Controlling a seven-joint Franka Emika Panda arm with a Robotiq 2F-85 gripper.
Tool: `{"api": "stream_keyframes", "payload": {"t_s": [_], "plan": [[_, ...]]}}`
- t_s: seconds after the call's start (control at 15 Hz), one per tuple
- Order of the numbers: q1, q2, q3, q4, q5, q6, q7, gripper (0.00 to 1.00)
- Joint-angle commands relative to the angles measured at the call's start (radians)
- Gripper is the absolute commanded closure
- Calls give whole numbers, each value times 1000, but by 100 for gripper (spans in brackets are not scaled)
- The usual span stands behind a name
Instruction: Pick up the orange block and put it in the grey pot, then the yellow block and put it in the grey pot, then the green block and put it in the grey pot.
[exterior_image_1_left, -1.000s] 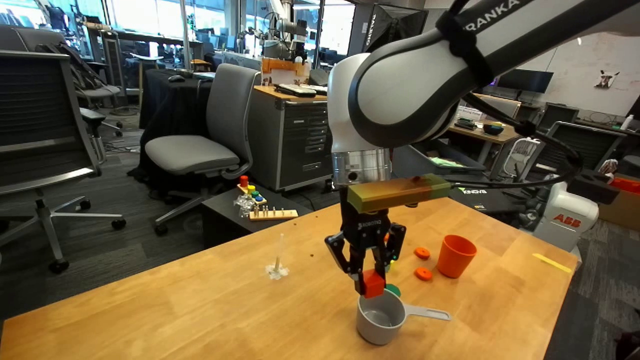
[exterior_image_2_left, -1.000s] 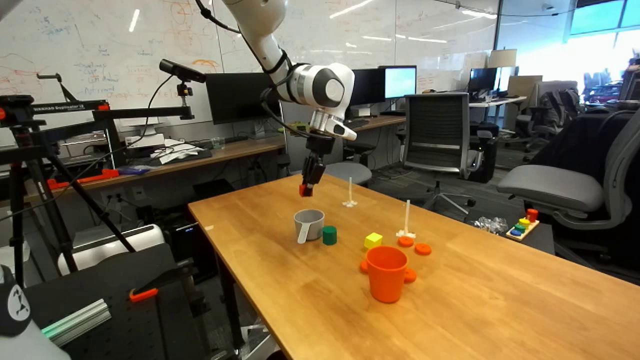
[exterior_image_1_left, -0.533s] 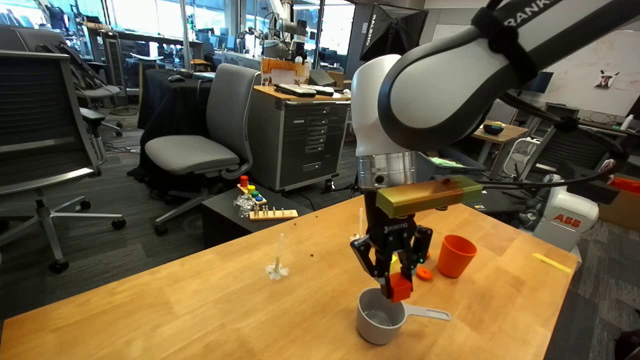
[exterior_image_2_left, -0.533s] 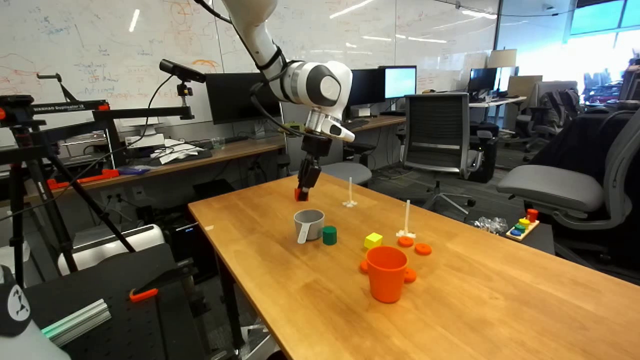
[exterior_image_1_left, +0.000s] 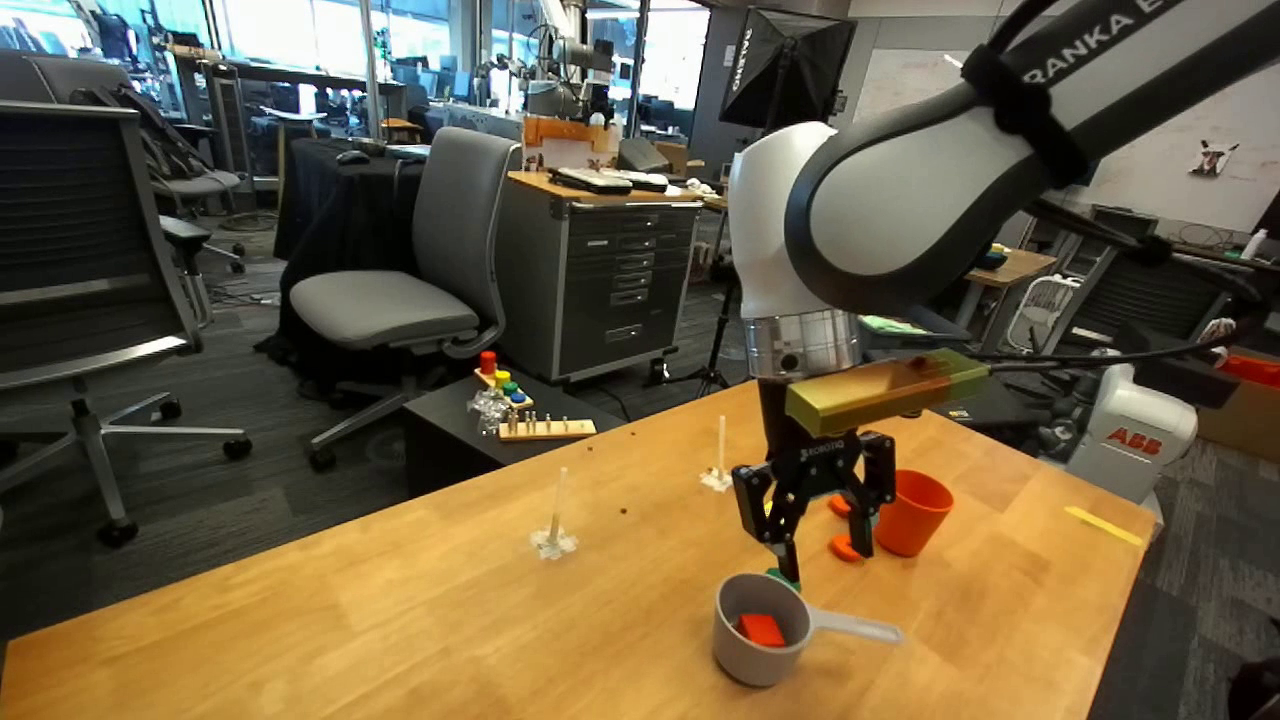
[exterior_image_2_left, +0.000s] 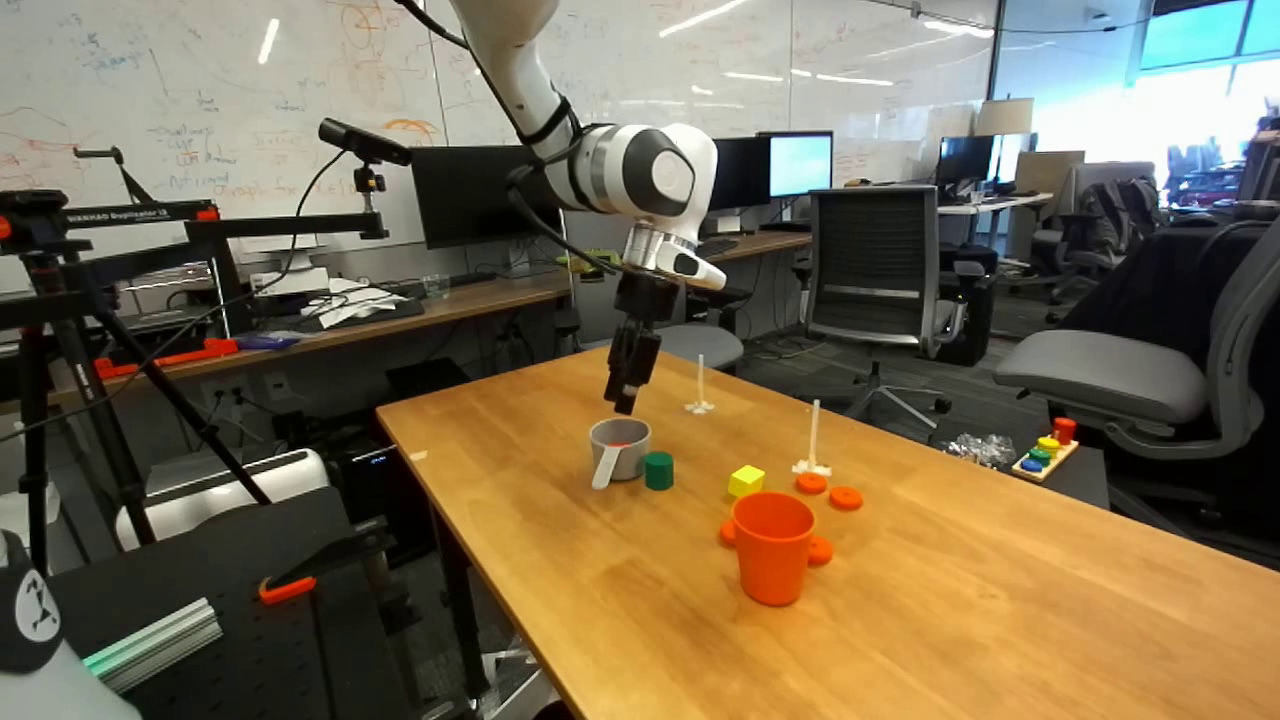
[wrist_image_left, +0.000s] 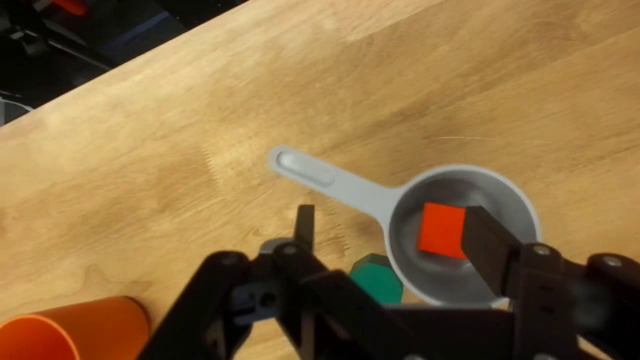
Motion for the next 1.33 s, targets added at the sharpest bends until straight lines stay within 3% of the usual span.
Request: {"api": "stream_keyframes", "payload": {"t_s": [0.0, 0.73, 1.27], "plan": [[8, -35, -13, -24, -58, 8, -5, 0], [-1, 16, -76, 124, -278, -105, -50, 0], [-47, 144, -90, 315, -272, -97, -78, 0]]}}
